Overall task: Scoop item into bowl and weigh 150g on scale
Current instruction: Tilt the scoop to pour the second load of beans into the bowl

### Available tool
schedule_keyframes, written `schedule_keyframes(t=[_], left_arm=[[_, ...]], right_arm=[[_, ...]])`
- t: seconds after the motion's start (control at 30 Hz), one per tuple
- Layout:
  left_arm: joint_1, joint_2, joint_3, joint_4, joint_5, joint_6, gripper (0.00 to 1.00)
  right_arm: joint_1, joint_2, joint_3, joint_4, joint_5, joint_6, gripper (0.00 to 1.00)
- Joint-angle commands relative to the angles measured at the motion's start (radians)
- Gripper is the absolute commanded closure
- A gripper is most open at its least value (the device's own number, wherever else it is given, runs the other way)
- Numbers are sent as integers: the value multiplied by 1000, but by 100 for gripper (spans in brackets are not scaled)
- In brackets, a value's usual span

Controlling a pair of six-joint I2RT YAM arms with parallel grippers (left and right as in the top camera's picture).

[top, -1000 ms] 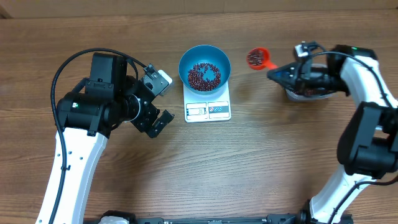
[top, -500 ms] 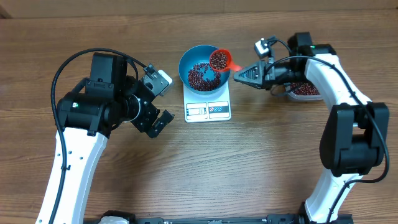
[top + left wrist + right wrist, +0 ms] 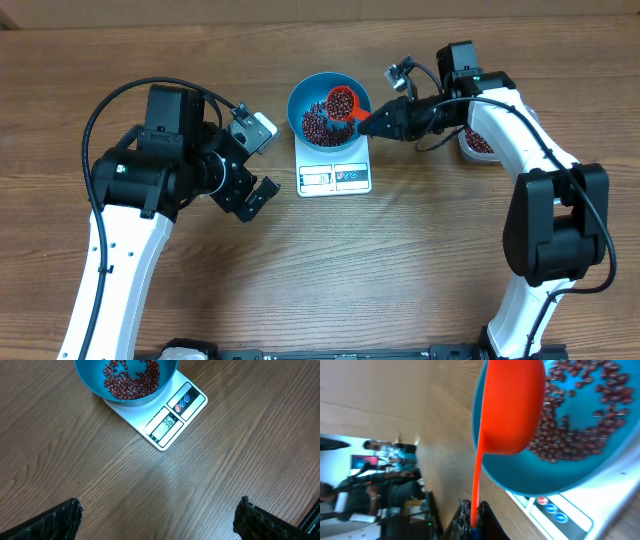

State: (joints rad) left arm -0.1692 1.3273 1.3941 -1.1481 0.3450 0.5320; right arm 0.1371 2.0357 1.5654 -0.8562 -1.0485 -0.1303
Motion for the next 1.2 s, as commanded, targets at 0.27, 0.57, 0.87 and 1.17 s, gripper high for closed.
schedule_keyframes(t=[0.27,0.57,0.87,1.17], left_arm=[[5,8,16,0,18,23,0],[5,8,16,0,18,22,1],[5,8,16,0,18,23,0],[5,8,16,0,18,22,0]], right_arm=[[35,-111,40,-13,290,-1,96],[107,-121,40,-8,417,-2,96],[204,-134,41,25,637,-17,96],[262,-151,41,51,779,-35,96]])
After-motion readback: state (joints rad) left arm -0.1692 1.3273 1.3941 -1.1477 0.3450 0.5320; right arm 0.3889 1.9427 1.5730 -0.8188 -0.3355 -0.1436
